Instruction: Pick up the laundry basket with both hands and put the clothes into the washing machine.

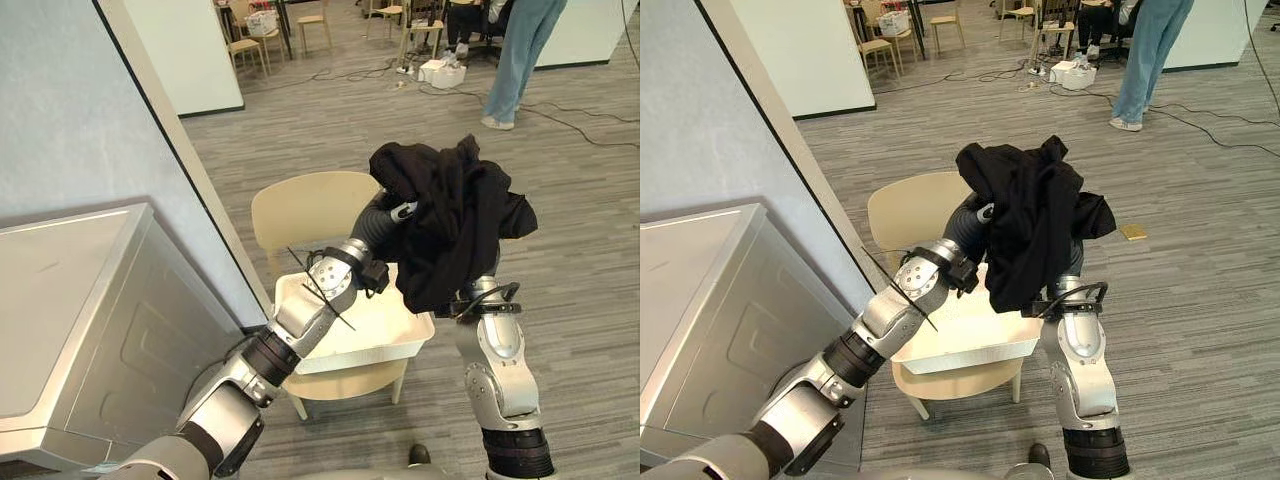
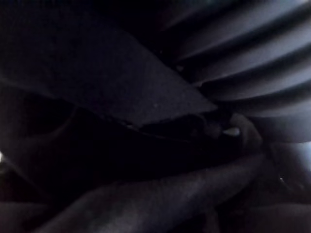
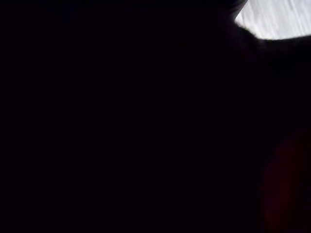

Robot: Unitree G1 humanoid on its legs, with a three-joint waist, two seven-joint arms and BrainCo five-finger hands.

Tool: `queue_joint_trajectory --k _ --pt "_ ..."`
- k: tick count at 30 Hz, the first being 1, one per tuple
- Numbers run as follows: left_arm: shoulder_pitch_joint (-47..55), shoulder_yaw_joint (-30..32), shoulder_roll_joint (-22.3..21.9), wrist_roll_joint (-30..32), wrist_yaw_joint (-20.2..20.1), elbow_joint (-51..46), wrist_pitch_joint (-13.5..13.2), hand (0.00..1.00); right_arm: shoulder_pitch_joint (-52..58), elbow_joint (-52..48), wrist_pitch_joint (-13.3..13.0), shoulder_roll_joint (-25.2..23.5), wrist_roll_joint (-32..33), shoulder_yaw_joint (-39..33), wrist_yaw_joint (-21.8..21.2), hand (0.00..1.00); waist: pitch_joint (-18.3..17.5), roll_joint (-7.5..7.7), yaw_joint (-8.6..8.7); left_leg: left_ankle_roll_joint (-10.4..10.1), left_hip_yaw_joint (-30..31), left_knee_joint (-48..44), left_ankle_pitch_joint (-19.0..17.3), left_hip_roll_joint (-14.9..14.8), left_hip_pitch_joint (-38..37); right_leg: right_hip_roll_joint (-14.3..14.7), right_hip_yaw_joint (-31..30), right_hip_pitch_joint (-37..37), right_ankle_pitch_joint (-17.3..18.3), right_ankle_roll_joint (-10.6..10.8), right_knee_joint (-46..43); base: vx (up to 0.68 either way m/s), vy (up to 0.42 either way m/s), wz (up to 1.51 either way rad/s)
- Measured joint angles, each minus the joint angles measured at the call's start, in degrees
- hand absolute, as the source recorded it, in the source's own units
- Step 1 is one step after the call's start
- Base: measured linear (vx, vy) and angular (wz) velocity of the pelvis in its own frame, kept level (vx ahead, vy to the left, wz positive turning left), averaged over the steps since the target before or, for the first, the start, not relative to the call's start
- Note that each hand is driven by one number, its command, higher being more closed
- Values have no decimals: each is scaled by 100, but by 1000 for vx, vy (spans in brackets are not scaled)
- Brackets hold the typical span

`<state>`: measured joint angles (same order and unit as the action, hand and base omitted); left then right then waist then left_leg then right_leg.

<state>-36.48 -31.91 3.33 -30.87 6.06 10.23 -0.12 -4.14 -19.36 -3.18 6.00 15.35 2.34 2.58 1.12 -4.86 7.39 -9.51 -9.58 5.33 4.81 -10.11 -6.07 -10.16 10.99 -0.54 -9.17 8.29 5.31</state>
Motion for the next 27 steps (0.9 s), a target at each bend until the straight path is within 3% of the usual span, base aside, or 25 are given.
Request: queue_joint_trajectory --k 13,14,27 --pt "-547 -161 -34 -8 -29 235 -3 100 171 -201 -32 6 283 227 -18 100 -2 -2 10 0 3 -1 0 0 3 0 5 0 10 14 5 0 0 0" --pt "-560 -157 -34 -8 -17 238 -4 100 184 -226 -32 6 300 252 -24 0 -3 -1 9 0 5 -1 0 0 4 -1 7 -1 3 4 5 0 0 0" --pt "-641 -13 -2 -115 24 331 -6 100 320 -315 -20 8 307 184 -189 0 -6 5 -10 3 149 -2 3 4 -12 -11 141 -116 13 16 5 -1 1 5"
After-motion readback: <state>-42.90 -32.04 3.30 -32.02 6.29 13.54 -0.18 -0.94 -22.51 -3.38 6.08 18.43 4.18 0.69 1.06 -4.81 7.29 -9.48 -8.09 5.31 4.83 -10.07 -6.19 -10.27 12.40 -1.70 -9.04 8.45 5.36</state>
